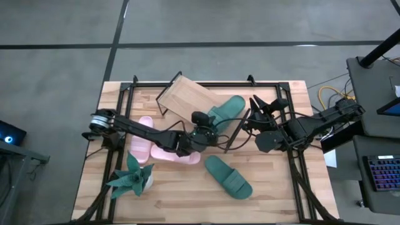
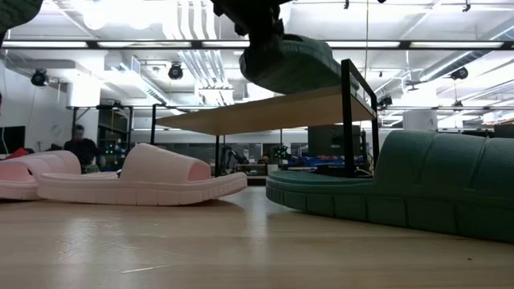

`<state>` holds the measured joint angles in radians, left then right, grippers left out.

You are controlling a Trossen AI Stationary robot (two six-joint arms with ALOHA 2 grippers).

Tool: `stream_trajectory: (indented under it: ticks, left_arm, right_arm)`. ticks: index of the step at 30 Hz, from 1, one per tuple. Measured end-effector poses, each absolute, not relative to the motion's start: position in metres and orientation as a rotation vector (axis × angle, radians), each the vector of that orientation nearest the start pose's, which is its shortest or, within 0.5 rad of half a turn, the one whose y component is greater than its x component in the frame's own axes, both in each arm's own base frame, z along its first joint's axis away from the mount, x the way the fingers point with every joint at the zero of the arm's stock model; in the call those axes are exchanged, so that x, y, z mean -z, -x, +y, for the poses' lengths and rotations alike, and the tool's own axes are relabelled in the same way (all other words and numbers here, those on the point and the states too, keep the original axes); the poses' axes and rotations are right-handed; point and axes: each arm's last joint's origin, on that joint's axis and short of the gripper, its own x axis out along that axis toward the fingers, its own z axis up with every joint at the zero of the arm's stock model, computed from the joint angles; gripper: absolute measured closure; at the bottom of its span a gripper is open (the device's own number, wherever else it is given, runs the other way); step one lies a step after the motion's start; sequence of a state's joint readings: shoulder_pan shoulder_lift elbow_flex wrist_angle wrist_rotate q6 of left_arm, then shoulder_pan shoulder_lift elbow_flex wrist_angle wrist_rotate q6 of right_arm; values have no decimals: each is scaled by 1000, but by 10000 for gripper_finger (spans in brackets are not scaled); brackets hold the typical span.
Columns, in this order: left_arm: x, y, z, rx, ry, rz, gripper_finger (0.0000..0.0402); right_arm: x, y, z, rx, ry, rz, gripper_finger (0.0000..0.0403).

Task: Pick and place slides into the shelf
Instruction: Put the right green slide on the shelf

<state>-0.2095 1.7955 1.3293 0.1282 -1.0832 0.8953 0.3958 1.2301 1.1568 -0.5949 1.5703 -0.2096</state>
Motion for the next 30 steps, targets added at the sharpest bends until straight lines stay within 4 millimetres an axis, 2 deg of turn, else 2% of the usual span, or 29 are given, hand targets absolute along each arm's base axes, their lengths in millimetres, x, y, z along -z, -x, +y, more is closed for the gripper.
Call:
stream_trajectory:
  ticks: [8,16,24,30]
  left_arm:
    - [-259,-407,-66,-750,-1029,669,400]
    - [-259,-408,-74,-778,-986,629,400]
    - [-245,-417,-80,-747,-1008,638,400]
    - [-246,-419,-83,-746,-994,621,400]
  right_arm:
    - [-352,-227,63,1094,773,515,339]
    - [-352,-227,63,1093,781,520,339]
    - [-352,-227,63,1093,781,520,339]
    - [-352,-227,63,1093,781,520,339]
